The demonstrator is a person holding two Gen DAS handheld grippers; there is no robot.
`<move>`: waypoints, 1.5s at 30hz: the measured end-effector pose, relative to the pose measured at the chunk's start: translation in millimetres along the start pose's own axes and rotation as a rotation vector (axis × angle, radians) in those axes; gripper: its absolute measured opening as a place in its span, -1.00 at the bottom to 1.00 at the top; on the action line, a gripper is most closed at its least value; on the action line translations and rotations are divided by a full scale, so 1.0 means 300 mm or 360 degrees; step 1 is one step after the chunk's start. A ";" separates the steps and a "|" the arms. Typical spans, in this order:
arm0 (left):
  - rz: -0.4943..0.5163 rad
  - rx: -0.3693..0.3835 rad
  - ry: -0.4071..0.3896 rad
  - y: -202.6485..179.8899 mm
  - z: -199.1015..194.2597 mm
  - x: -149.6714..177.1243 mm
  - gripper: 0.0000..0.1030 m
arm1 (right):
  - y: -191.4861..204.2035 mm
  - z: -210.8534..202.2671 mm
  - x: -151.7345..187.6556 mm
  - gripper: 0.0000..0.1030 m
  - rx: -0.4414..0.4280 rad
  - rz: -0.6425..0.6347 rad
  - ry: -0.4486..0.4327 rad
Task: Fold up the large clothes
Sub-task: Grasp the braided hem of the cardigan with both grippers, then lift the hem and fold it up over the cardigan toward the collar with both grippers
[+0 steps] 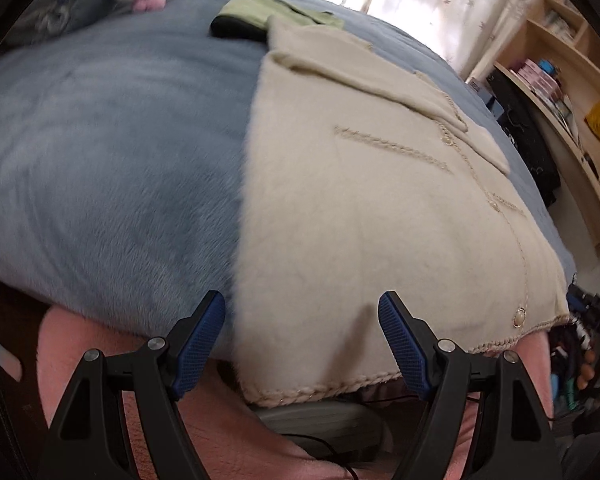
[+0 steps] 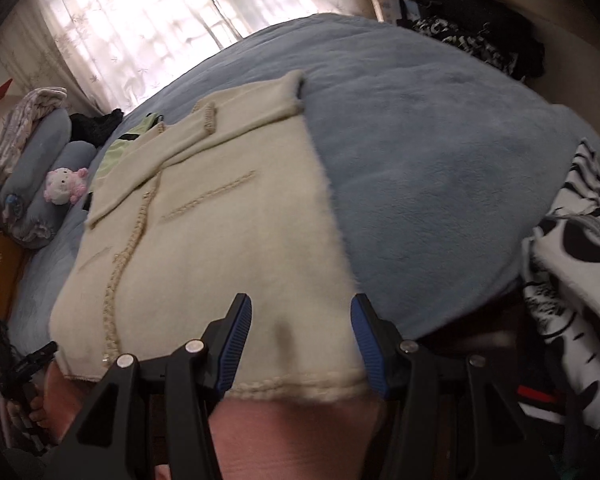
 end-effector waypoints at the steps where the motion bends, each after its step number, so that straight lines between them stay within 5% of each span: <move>1: 0.0000 0.0012 -0.0004 0.003 0.002 0.002 0.51 | -0.008 -0.002 -0.003 0.00 0.0022 -0.0006 -0.0004; 8: 0.0016 0.0129 0.0060 0.022 0.048 0.004 0.63 | -0.004 0.112 0.019 0.00 -0.0209 -0.0075 0.0189; 15: 0.0082 0.0147 0.0086 -0.002 0.069 0.012 0.68 | 0.018 0.167 0.036 -0.06 -0.0252 -0.0035 0.0194; 18: 0.0106 0.0041 0.0080 -0.018 0.071 0.019 0.31 | 0.010 0.154 0.049 -0.52 -0.0210 -0.0008 0.0168; 20: 0.0098 0.0021 0.0069 -0.023 0.062 0.023 -0.22 | 0.007 0.138 0.057 -0.65 -0.0201 0.0029 0.0148; 23: 0.0053 0.0050 0.0065 -0.030 0.050 0.026 -0.75 | 0.030 0.117 0.054 -0.75 -0.0145 -0.0012 0.0125; 27: 0.0000 0.0027 0.0040 -0.064 0.019 0.014 -0.82 | 0.061 0.036 0.018 -0.78 -0.0199 -0.0057 0.0046; 37: -0.0350 0.0442 -0.0163 -0.126 -0.089 -0.175 -0.83 | 0.122 -0.104 -0.151 -0.79 -0.0385 0.0064 -0.0158; 45: -0.0505 0.0558 -0.0315 -0.164 -0.110 -0.409 -0.83 | 0.155 -0.133 -0.312 -0.79 -0.0493 0.0212 -0.0287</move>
Point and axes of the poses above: each gripper's, at about its wrist camera, not at the fingertips, and z roughly the way its jaws point, y to its left, x to its underside, the point moved 1 cm from there along z, roughly the way its jaws point, and after that the axes turned 9 degrees about x, right-handed, at the moved point
